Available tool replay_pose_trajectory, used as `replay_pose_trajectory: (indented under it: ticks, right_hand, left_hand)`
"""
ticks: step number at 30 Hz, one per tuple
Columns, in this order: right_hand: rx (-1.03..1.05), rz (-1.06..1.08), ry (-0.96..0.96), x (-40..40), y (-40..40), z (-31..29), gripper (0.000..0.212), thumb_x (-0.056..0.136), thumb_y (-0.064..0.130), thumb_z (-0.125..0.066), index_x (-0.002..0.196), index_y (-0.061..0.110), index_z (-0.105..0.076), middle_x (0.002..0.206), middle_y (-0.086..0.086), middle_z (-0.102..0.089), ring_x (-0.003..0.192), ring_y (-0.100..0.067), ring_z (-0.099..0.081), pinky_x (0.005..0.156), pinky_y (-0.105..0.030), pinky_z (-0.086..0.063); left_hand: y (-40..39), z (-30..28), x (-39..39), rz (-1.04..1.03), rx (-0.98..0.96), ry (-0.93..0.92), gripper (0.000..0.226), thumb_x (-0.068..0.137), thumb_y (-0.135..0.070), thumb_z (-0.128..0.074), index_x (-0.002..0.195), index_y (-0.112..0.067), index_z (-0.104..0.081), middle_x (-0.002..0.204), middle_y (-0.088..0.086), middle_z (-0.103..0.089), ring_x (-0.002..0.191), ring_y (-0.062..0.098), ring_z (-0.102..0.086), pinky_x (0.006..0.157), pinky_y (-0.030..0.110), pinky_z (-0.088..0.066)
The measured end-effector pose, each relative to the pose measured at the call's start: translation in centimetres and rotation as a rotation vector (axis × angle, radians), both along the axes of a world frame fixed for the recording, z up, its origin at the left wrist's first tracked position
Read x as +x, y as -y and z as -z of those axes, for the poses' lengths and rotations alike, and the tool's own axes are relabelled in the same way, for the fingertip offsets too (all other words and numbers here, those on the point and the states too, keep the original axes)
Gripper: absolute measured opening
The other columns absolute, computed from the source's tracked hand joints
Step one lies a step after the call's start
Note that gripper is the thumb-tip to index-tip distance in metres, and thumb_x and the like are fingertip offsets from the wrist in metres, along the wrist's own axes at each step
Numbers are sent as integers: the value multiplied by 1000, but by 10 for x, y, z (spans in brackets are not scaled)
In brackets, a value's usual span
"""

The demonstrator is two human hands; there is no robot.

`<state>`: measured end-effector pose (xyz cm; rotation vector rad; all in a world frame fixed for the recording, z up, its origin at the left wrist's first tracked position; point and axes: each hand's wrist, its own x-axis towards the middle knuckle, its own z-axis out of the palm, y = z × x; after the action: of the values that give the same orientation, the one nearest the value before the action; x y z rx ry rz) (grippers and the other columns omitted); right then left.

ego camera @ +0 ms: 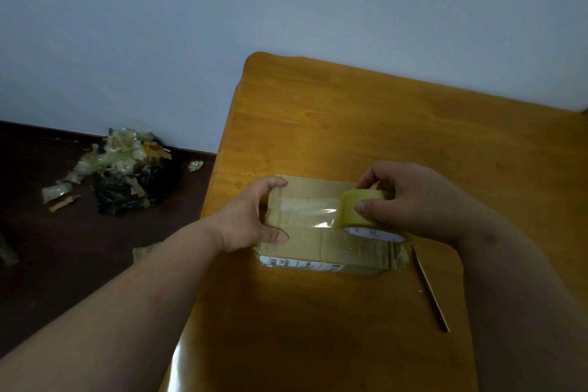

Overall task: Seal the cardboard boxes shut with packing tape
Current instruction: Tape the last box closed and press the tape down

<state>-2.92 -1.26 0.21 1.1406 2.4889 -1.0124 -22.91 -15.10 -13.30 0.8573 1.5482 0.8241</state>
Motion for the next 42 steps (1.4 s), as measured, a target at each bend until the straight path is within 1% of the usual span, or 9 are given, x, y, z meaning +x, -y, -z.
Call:
replay_pose_trajectory:
  ticks: [7,12,17,23,29,33,36,38,42]
  right_hand:
    - [10,6,-16,1,-4,15,22,85,40,-71,102,31,-62,93,12,-57,88,-8,-56,66,-26,-42]
    - [-9,15,-62,4,-5,21,19,86,37,-70,101,28,-62,90,11,-57,82,-8,-56,65,-26,-42]
    - [-30,18,-77,7,-8,24,18,86,37,-70,100,30,-62,91,12,-56,83,-6,-54,65,-25,-41]
    - [-41,18,-80,8,-9,26,17,85,37,-70,99,29,-63,93,10,-57,85,-9,-56,67,-28,-45]
    - [-6,51,-106,13,-15,30,23,82,42,-71,96,24,-64,92,6,-61,85,-13,-58,66,-30,-45]
    - [-187,215,-163,28,-22,41,43,74,60,-75,82,18,-65,79,2,-64,73,-13,-58,63,-28,-44]
    - [-472,443,-363,45,-23,59,48,63,62,-74,75,16,-69,73,6,-65,82,-14,-59,83,-36,-44]
    - [-623,539,-530,52,-21,68,54,56,57,-82,75,10,-65,72,0,-59,77,-16,-56,79,-36,-41]
    - [-637,571,-617,53,-16,73,78,50,62,-85,92,1,-63,78,-10,-54,78,-22,-50,76,-38,-37]
  left_hand:
    - [0,-3,3,-35,-24,-6,84,73,-4,-84,133,-42,-39,115,-10,-49,102,6,-53,68,17,-54]
    - [5,1,7,-134,-25,139,80,76,-1,-79,130,-49,-45,130,-9,-48,115,7,-50,89,33,-55]
    - [5,-1,11,-164,-11,172,81,77,7,-73,132,-45,-44,127,-9,-52,111,9,-55,85,31,-55]
    - [0,1,23,-322,37,136,27,101,-24,-49,120,-43,-52,132,-15,-51,111,3,-52,90,25,-46]
    - [0,11,36,-426,76,51,29,104,-24,-44,126,-38,-55,125,-30,-47,122,6,-47,88,18,-40]
    - [1,11,38,-420,85,-49,32,104,-24,-45,132,-35,-54,127,-30,-45,131,5,-39,113,30,-31]
    - [0,8,42,-422,99,-105,34,104,-22,-45,134,-34,-54,135,-23,-44,132,1,-35,111,22,-26]
    - [-2,5,45,-405,100,-242,36,103,-18,-46,137,-31,-53,139,-17,-43,134,5,-35,109,21,-26]
    - [-13,-8,50,-126,-10,-959,55,97,-16,-46,148,-30,-36,161,1,-22,146,27,-21,119,42,-23]
